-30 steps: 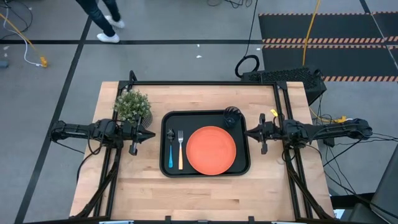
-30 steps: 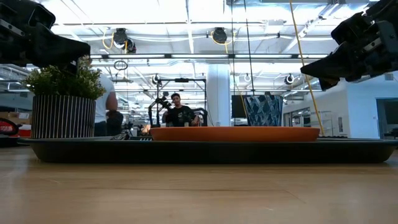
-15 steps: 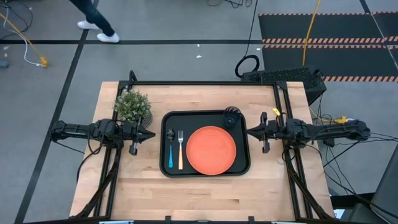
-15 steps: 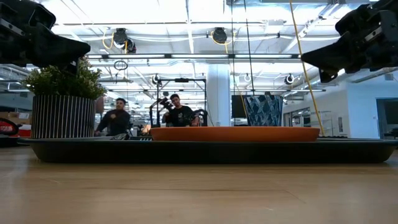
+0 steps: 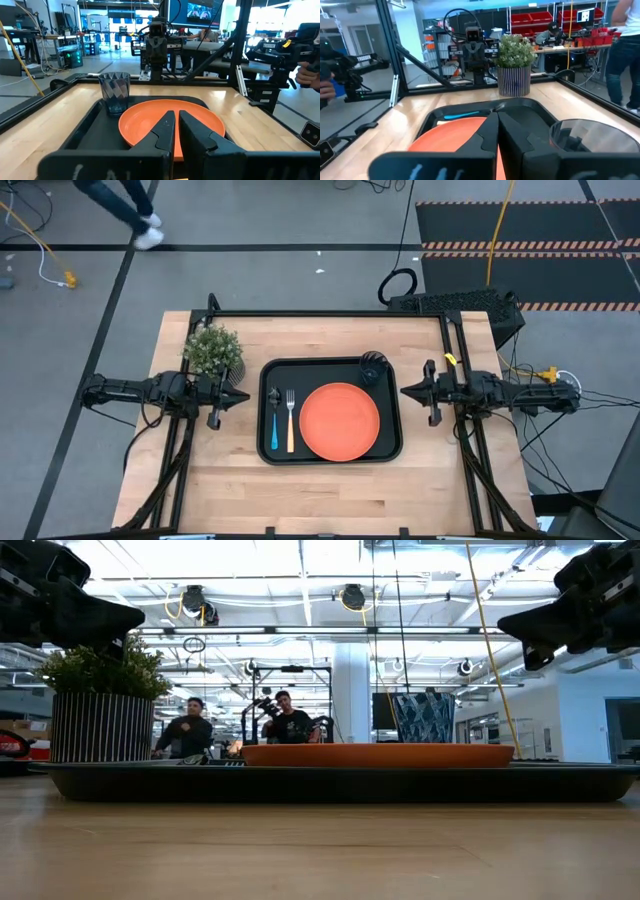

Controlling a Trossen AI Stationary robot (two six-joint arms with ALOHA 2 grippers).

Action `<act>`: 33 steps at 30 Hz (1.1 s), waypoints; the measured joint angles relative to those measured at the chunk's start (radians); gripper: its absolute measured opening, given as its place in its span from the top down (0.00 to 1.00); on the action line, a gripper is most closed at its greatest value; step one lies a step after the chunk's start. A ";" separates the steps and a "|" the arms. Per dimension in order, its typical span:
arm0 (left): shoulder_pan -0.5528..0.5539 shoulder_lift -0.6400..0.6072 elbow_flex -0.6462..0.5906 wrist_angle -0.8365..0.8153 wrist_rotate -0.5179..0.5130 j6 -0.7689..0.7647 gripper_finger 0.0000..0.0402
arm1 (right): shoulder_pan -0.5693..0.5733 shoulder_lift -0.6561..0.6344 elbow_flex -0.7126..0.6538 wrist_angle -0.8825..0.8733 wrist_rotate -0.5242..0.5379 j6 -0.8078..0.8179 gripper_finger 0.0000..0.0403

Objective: Pick and place plate/cup/fork/spoon on tray
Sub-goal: Return to Home Position

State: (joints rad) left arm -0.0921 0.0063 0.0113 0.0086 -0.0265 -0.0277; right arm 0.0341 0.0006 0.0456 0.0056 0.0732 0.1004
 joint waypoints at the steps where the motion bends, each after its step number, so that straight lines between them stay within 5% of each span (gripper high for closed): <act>1: 0.000 0.000 0.000 0.000 0.000 0.000 0.94 | 0.000 0.000 0.000 -0.005 0.000 0.000 1.00; 19: 0.000 0.000 0.000 0.002 0.000 0.150 0.94 | 0.000 0.002 0.000 -0.010 0.001 0.018 1.00; 33: 0.000 0.000 0.000 0.003 0.000 0.126 0.94 | 0.000 0.003 0.000 0.088 0.007 0.018 1.00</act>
State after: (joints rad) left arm -0.0925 0.0067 0.0108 0.0120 -0.0265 0.0984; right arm 0.0345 0.0032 0.0456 0.0937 0.0807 0.1188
